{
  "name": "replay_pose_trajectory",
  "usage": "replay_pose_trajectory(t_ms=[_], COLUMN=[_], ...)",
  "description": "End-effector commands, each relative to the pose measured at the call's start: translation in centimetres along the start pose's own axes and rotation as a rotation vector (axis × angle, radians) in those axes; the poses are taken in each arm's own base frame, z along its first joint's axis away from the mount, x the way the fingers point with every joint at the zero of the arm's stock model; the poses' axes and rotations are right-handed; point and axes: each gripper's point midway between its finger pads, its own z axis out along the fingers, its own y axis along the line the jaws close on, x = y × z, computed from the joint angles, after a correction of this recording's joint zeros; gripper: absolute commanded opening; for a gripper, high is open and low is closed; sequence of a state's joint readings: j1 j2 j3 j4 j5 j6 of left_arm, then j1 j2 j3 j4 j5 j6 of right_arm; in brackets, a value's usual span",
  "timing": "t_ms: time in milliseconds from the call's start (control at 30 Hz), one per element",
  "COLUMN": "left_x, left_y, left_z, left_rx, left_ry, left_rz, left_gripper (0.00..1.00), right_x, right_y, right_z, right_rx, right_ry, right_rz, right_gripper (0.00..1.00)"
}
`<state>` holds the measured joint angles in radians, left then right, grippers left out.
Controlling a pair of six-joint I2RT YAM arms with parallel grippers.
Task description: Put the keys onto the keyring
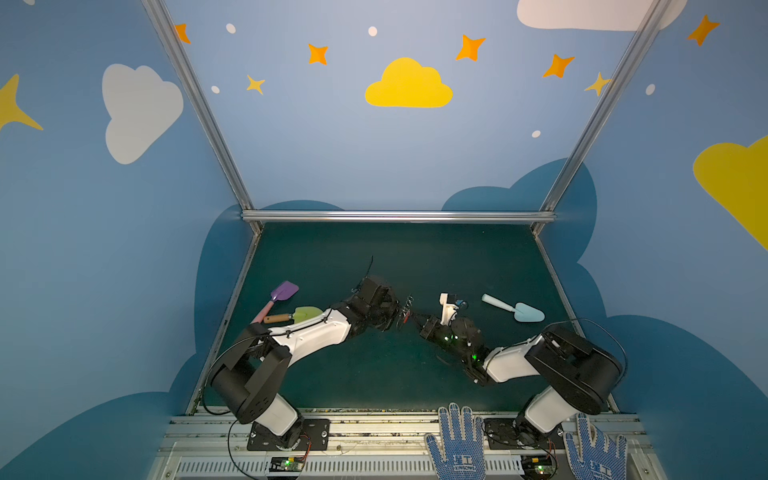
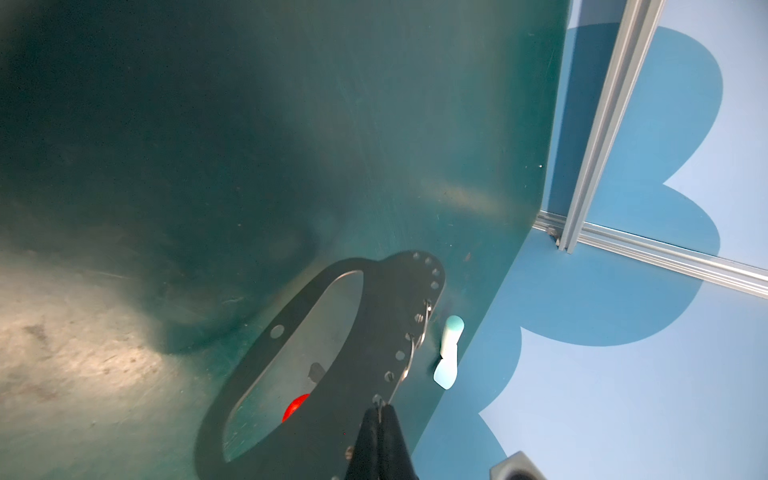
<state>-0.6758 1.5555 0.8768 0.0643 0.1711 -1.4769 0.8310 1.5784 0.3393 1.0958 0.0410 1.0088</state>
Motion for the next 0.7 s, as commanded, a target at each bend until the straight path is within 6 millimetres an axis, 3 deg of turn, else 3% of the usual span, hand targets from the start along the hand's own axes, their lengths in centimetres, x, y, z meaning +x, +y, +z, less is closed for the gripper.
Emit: replay_pose_trajectory(t_ms=[0, 200, 300, 400, 667], left_x=[-0.1, 0.2, 0.6, 1.1, 0.8], left_y=[-0.7, -1.1, -1.6, -2.2, -3.7], left_z=[-0.5, -0.4, -0.5, -0.7, -1.8], left_rx=[0.028, 0.034, 0.047, 0.04, 0.069], left_ry=[0.0, 0.021, 0.043, 0.071, 0.084], left_rz=[0.022, 0.051, 0.089, 0.175, 0.299], left_gripper=[0.04, 0.04, 0.04, 0.04, 0.04], right_x=[-0.8, -2.4, -3.3, -4.3, -4.0], right_y=[0.6, 1.6, 2.0, 2.6, 4.9], right_z=[-1.0, -2.9, -3.8, -4.5, -4.1], right_rx=[0.011, 0.042, 0.032, -0.052, -0.265], right_ry=[-0.021, -0.021, 0.038, 0.131, 0.334], right_rz=[-0.039, -0.164, -0.242, -0.244, -0.189], right_gripper=[0.21, 0.2, 0.28, 0.28, 0.16])
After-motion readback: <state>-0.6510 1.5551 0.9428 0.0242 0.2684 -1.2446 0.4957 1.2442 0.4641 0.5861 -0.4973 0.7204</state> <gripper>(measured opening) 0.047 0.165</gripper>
